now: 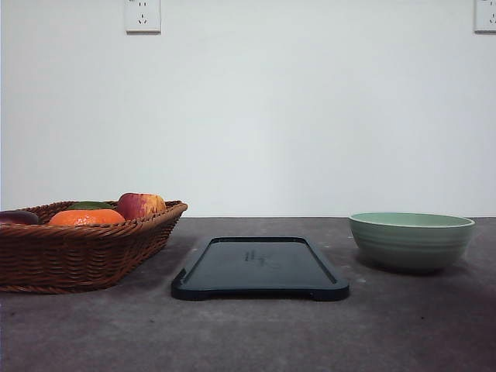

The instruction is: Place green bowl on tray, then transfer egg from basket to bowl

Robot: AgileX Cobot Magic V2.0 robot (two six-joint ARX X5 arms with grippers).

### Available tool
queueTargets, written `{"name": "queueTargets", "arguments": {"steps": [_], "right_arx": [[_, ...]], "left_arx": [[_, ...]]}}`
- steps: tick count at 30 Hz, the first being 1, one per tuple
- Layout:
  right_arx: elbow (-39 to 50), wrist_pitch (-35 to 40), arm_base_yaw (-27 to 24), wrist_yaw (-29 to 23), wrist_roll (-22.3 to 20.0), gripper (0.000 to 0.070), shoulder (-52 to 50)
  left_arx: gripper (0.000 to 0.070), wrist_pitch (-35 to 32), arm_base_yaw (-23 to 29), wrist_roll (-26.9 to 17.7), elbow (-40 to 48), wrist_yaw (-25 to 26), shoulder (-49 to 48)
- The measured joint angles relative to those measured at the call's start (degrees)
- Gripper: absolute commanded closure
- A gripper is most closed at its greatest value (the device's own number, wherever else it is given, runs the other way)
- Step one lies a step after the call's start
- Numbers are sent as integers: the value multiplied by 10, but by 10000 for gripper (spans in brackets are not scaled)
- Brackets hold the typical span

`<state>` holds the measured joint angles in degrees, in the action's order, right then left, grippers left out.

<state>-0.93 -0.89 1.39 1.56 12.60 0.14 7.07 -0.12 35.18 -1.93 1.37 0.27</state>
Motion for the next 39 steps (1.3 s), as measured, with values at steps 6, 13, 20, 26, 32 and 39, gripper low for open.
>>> {"name": "queueTargets", "arguments": {"steps": [6, 13, 20, 26, 32, 39], "right_arx": [[-2, 119, 0, 0, 75, 691, 0], [-79, 101, 0, 3, 81, 693, 18], [-200, 6, 0, 26, 34, 693, 119], [-309, -70, 0, 53, -4, 693, 222], [-398, -150, 0, 103, -54, 693, 320], [-485, -265, 0, 145, -108, 693, 436]], "left_arx": [[700, -127, 0, 8, -8, 0, 0], [700, -154, 0, -74, -48, 0, 8], [700, -64, 0, -115, -179, 0, 95], [700, 19, 0, -171, -327, 3, 214], [700, 87, 0, -232, -437, 86, 330], [700, 209, 0, -261, -532, 154, 455]]}}
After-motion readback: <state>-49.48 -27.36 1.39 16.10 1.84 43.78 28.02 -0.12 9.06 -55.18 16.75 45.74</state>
